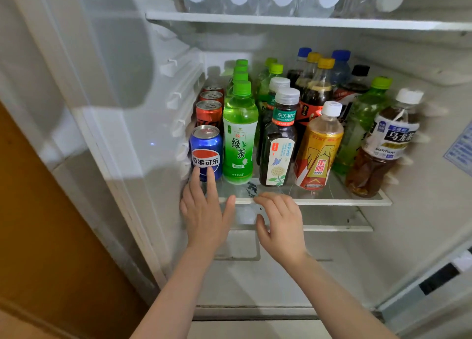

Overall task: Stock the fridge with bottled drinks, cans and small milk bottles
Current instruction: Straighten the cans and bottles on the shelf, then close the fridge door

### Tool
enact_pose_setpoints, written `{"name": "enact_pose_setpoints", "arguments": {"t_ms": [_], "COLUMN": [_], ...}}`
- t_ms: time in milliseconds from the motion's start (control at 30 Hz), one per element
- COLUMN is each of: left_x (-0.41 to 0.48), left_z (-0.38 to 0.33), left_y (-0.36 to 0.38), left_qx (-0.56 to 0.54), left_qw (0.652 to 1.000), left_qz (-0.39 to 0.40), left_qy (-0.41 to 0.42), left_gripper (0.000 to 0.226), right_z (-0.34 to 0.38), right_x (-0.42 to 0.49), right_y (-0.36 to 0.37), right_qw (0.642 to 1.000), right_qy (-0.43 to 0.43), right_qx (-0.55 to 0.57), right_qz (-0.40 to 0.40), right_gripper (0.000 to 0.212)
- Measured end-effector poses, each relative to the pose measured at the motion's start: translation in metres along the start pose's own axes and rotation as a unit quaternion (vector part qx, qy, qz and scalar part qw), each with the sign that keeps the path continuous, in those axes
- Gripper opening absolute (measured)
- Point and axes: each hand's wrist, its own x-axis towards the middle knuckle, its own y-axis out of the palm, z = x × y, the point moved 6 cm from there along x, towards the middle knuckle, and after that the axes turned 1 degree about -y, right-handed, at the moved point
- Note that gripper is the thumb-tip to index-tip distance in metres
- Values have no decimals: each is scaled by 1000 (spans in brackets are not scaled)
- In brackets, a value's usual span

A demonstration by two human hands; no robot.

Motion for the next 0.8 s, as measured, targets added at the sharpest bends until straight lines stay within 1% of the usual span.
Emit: {"name": "enact_pose_setpoints", "arguments": {"t_ms": [133,200,300,367,467,533,700,800], "left_x": [-6,-10,-15,-23,-44,-63,-118,-152], "left_z": [-4,-8,-16,-25,-43,-59,-92,-111], "left_y": [-12,-21,-35,-42,-48,-50,-53,-61], "left_qx": [-60,-86,-109,-127,-173,-190,-257,-277], "left_qw": [998,996,993,991,985,981,965,959], "left_qz": [9,4,-11,-14,3,10,46,59], "left_qy": [17,29,38,29,7,21,19,34], "left_gripper": [71,68,63,61,60,59,56,53], "right_z": [1,1,-3,-9,-20,-27,-30,-28], "right_x": [1,1,-5,-16,-40,-58,-104,-128], "right_y": [-5,-14,-36,-57,-95,-123,-189,-229], "right_qw": [999,998,995,992,989,987,985,985], "right_qy": [-9,1,43,74,106,123,131,124], "right_qx": [13,39,81,100,103,99,98,95], "right_qz": [50,58,26,-1,-25,-38,-61,-75], "right_gripper": [38,38,34,31,27,24,19,18]}}
